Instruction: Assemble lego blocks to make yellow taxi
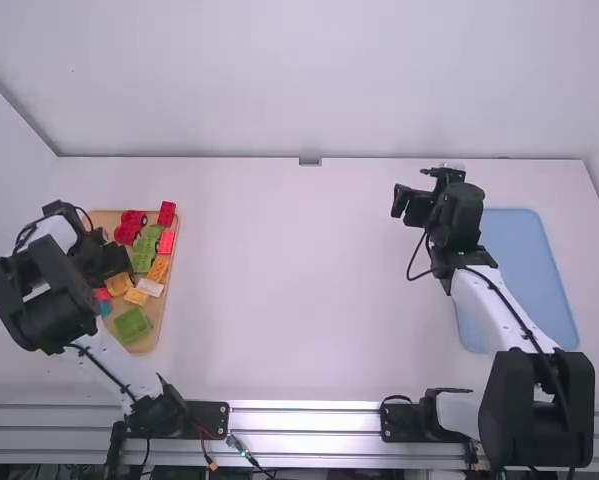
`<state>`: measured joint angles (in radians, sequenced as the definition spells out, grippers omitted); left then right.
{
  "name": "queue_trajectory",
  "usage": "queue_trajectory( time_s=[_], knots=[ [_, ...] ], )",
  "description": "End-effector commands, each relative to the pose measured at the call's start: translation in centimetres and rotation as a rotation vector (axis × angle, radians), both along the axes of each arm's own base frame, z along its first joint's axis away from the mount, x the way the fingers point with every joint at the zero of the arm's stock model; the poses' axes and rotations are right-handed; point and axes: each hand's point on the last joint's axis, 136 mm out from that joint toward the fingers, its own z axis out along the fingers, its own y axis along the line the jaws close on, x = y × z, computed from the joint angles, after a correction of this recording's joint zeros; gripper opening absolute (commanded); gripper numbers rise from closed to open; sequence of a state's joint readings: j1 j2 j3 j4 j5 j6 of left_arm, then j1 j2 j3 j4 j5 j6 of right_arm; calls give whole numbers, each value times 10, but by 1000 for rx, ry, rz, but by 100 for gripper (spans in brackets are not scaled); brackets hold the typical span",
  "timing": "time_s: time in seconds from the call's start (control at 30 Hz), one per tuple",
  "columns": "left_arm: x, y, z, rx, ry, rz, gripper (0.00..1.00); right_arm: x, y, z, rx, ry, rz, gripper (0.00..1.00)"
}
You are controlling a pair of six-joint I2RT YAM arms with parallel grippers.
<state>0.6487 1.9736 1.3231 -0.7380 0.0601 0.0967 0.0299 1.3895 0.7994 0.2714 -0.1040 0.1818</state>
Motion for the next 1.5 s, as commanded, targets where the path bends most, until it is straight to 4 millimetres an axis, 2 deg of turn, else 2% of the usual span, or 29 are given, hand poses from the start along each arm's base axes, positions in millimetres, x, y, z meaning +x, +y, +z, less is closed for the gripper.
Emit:
queue_trajectory(
  time_s=[0.0,0.23,0.43,0.67,0.77,0.9,1.0,1.2,1.27,1.47],
  knots=[
    [-1,-7,1,-10,-5,-5,73,8,2,14,6,-29,3,99],
    [-2,-7,-8,-2,-17,-6,74,8,2,14,6,-29,2,99],
    [-3,-8,-12,-1,-18,-6,67,8,2,14,6,-29,2,99],
    [-6,-11,-15,-7,-9,-12,67,7,3,14,8,-28,8,99],
    [-8,-11,-18,-5,-9,-13,69,7,3,14,8,-28,8,99],
    [-13,-14,-23,-6,4,-44,82,7,3,14,9,-28,8,99],
    [-14,-15,-25,-4,8,-61,96,7,3,14,9,-28,8,99],
    [-11,-12,-25,5,-6,-57,91,7,3,14,8,-28,8,99],
    [-11,-13,-25,2,-4,-57,80,7,3,14,9,-28,8,99],
    [-12,-13,-25,-2,-2,-32,61,7,3,14,8,-29,9,99]
  ],
)
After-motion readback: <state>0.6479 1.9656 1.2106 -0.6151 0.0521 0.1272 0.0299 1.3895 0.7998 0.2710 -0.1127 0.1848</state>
